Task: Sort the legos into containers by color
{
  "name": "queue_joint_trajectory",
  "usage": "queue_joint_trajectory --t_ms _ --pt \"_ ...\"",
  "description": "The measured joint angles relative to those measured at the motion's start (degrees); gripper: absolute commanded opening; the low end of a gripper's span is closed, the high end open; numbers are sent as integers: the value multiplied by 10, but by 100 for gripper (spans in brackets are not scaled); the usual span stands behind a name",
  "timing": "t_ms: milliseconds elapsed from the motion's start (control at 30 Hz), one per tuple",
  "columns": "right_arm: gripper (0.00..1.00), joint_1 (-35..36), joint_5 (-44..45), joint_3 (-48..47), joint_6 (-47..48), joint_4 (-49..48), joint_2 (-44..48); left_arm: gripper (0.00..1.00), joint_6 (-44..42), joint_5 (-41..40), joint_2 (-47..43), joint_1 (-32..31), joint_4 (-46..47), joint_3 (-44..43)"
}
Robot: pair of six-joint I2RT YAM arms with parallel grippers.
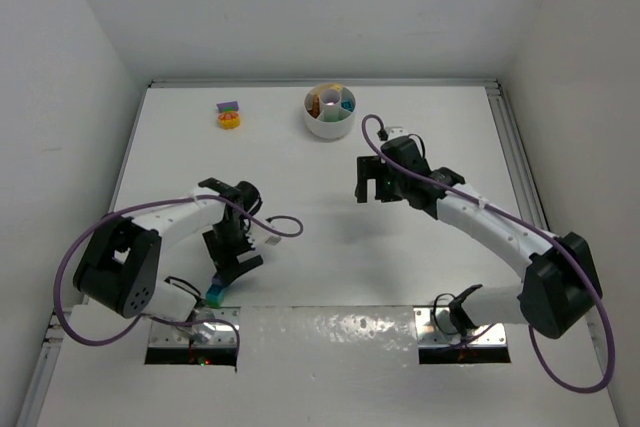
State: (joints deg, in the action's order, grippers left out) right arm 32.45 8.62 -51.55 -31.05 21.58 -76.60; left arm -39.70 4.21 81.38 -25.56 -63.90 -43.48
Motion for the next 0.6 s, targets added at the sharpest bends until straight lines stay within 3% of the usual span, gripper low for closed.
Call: queue_joint_trajectory --t_ms 33,167,233,400,500,567,600 --pt "95 0 2 0 0 0 3 78 5 -4 0 0 1 0" --pt "95 0 4 0 2 0 14 70 21 -20 0 0 7 0" --pt "95 0 4 0 5 0 14 55 27 -25 0 0 9 0" --pt "95 0 11 0 15 3 14 40 33 -27 0 0 10 0" --pt "95 0 18 0 19 6 14 23 33 -27 0 0 10 0" --pt "95 0 19 0 21 8 14 4 35 -26 0 0 10 0" --pt "95 0 20 0 22 9 14 0 37 -25 0 0 10 0"
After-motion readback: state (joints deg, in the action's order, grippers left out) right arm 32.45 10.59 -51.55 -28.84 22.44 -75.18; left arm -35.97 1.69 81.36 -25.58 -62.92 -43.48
